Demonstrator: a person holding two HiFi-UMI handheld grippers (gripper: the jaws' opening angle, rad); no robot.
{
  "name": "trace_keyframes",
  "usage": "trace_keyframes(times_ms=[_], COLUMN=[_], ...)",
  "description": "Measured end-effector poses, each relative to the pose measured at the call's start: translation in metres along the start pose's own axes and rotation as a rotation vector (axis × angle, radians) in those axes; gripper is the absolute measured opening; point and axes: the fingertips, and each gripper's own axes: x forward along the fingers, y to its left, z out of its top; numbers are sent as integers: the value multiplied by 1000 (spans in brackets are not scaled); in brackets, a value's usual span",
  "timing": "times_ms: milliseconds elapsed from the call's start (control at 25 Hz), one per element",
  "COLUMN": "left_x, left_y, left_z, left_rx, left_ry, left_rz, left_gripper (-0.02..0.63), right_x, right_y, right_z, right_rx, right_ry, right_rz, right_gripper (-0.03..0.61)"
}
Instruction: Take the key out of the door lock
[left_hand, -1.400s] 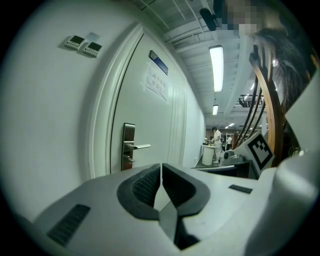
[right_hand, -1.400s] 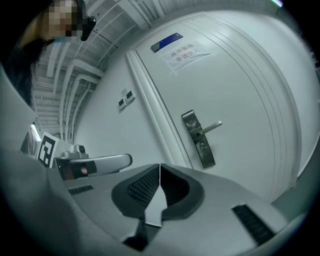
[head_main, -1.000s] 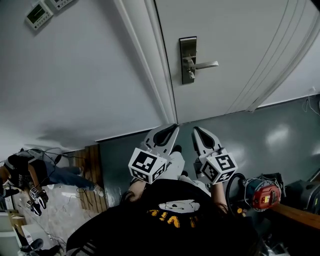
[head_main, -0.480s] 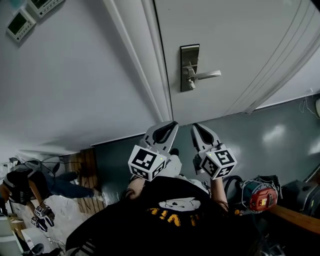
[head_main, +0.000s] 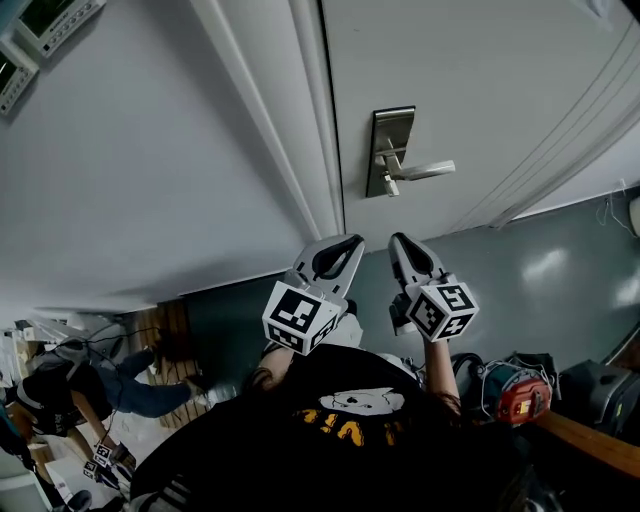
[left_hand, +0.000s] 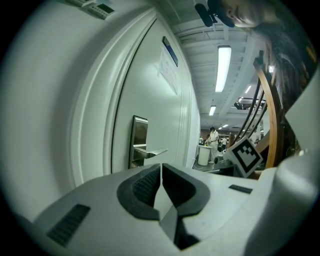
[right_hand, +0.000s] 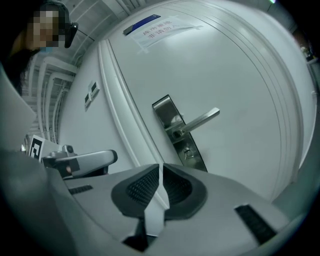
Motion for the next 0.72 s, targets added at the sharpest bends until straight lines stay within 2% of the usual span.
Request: trace_keyframes(times_ms=[320,600,720], left_x=[10,15,16], left_y=[21,27,28], left_z=[-1,2,5], left_rx=[-15,-15,-12], left_ry=[-3,-2,-3], left_rz=[-8,-21,-27], left_gripper=[17,17,17], right_x=[30,53,63], right_y=[-31,-50,-58], right_z=[6,4,3], right_rx=[62,169,257], right_ry=[7,45,41], right_rz=[-42,-34,-26], right_gripper=[19,118,182])
